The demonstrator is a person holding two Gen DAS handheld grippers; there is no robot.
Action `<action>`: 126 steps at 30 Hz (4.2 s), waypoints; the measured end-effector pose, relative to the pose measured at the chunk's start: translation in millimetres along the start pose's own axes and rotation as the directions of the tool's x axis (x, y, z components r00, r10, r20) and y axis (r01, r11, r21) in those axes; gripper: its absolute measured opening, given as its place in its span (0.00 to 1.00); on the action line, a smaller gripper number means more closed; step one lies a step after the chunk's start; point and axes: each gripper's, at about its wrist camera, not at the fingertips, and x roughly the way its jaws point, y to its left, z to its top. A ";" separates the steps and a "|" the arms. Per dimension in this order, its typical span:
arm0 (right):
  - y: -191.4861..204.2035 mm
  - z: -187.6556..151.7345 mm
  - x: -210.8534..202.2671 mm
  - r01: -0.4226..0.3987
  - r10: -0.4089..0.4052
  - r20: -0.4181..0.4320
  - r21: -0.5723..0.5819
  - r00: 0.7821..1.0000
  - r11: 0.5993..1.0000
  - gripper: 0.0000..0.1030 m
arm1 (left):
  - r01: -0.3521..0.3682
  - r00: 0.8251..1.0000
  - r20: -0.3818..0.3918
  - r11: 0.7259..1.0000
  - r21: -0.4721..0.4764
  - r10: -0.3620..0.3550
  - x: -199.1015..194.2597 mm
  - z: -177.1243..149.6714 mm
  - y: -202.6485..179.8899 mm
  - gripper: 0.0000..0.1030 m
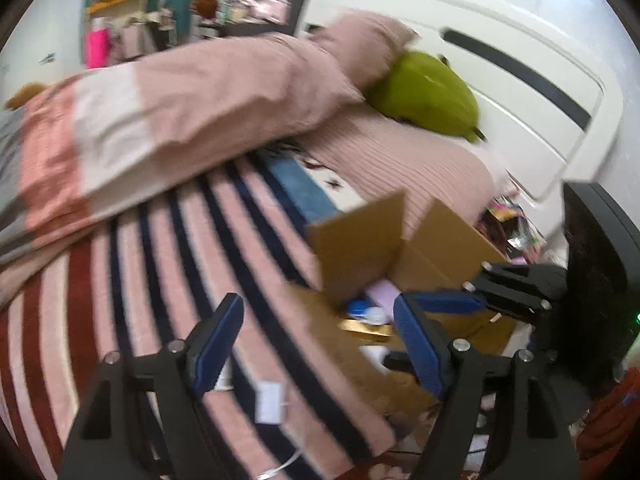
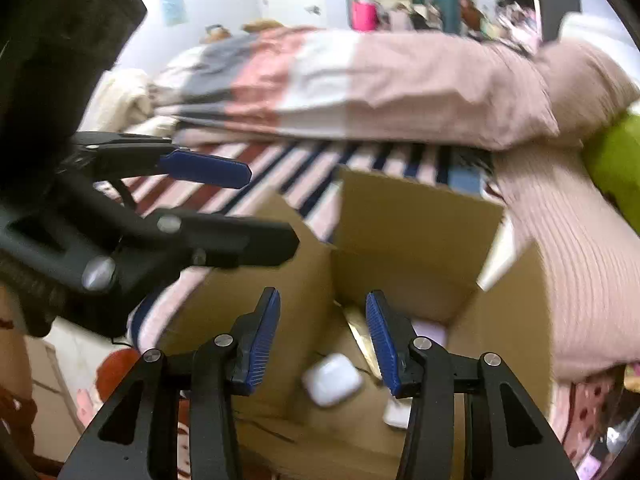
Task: Organize rigid objects
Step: 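Drop the contact-lens case with the right gripper into the cardboard box, then grasp the clear tape roll with the right gripper and lift it, then carry the tape roll with the right gripper into the box and release, then grasp the white KATO-KATO tube with the right gripper and lift it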
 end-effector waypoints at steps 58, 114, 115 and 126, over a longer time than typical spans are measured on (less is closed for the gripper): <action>134.3 21.7 27.7 -0.164 0.191 0.114 -0.212 0.975 0.963 0.35 | 0.221 0.973 0.099 0.969 -0.112 -0.210 -34.0 -62.7 41.8 0.29; 151.2 21.0 177.0 -0.132 0.118 -0.108 -0.137 0.987 0.982 0.50 | -0.149 0.987 0.018 0.939 -0.310 0.162 -41.1 -153.8 163.0 0.68; 147.4 21.4 186.1 -0.113 0.098 -0.113 -0.132 0.989 0.985 0.50 | -0.145 0.987 0.017 0.937 -0.317 0.158 -39.4 -157.1 165.1 0.68; 125.3 24.3 236.6 -0.156 0.142 -0.160 -0.082 0.977 0.984 0.55 | -0.130 0.991 -0.008 0.939 -0.319 0.134 -29.8 -167.8 168.4 0.68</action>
